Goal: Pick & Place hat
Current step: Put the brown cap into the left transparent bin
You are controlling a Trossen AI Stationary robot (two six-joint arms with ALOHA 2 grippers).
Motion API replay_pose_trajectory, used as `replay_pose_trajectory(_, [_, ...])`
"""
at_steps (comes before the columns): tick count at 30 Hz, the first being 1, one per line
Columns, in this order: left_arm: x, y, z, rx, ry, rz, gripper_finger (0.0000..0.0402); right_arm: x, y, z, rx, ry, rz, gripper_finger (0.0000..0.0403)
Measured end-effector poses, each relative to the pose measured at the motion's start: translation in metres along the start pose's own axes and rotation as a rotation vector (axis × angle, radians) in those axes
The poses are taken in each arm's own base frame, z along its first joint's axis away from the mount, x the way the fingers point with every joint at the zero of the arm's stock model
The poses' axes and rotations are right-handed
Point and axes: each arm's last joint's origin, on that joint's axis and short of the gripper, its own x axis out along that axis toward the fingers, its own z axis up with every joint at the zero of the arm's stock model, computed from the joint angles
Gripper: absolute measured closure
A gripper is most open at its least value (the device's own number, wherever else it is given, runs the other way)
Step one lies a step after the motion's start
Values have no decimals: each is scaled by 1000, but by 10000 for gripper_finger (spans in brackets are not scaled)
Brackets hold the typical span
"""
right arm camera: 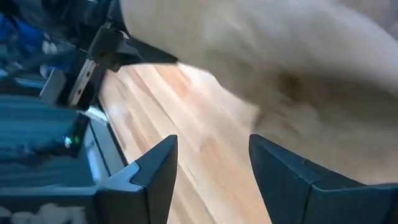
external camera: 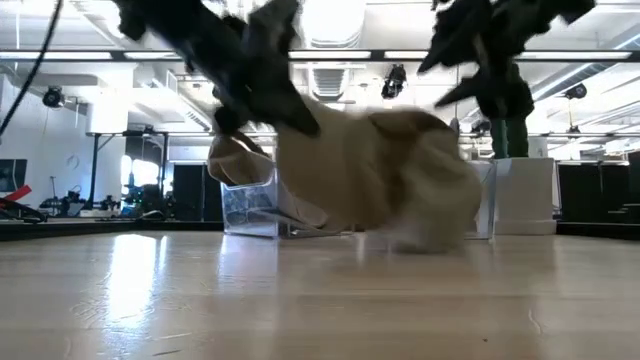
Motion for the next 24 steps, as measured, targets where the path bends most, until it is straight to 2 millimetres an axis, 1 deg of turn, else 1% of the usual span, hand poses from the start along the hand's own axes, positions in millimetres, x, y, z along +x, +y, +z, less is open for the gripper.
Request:
replay_pose_trajectory(3, [-36,1,17,111,-71,104,397,-21,4,1,-26,-100,17,209])
replay_pose_trajectory(7, [-79,3,36,209,-199,239,397,-41,6,3,-53,-225,32,209])
replay_pose_trajectory(9, [-100,1,47,241,-306,322,397,-47,6,5,-58,-275,28,209])
replay_pose_trajectory(11, [-118,2,57,275,-406,454,397,-50,6,5,-62,-305,14,209])
replay_pose_trajectory(13, [-128,5,62,329,-448,590,397,-50,5,5,-62,-317,5,209])
replay_pose_trajectory(15, [-131,9,65,391,-448,710,397,-47,3,5,-63,-311,-21,209])
replay_pose_trajectory(18, [-128,17,68,508,-403,874,397,-38,1,4,-58,-293,-58,209])
replay_pose_trajectory(20, [-119,22,69,627,-327,936,397,-32,0,4,-44,-280,-77,209])
replay_pose_trajectory(24, [-90,32,64,950,-90,961,389,-17,-3,3,-33,-229,-112,209])
